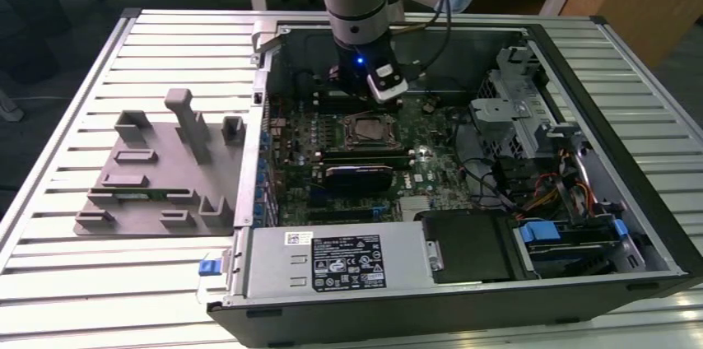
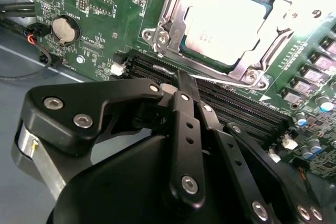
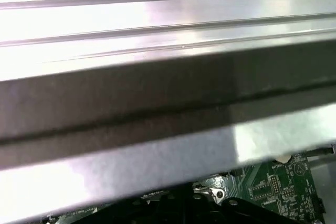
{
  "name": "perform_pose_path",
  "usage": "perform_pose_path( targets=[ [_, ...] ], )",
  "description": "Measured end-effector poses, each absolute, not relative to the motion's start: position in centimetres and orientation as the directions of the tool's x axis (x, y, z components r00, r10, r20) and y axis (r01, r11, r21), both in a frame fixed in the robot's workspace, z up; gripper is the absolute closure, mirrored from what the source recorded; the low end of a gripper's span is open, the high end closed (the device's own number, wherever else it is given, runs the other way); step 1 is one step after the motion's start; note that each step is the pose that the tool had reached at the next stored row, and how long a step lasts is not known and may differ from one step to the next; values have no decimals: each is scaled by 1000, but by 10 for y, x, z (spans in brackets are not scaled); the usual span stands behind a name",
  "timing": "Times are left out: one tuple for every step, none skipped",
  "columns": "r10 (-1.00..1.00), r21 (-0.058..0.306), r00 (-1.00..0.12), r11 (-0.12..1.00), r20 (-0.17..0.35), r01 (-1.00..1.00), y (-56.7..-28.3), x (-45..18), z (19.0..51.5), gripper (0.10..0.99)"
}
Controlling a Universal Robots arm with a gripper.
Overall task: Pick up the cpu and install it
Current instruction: 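Install the first cpu locking lever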
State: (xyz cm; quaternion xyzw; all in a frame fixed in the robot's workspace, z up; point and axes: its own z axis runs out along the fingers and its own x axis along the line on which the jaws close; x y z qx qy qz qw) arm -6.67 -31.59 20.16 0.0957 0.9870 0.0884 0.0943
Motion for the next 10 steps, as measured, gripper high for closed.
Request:
perform_pose_path(
  targets=[
    [207,192,-964,966,-170,174,-316,-67,201,980],
    [209,191,-963,966,-170,176,-316,-67,201,980],
    [212,190,-962,965,-170,179,-316,-67,201,980],
    [214,190,-962,965,-170,181,-316,-67,200,980],
    [217,190,-961,964,-170,184,-316,-67,200,980],
    [220,189,-961,964,-170,187,-316,-67,199,980],
    [223,189,-960,963,-170,191,-315,-67,199,980],
    [227,188,-959,963,-170,194,-315,-67,198,980],
    [231,188,-958,962,-170,199,-315,-67,198,980],
    [236,187,-957,961,-170,204,-314,-67,197,980]
  ],
)
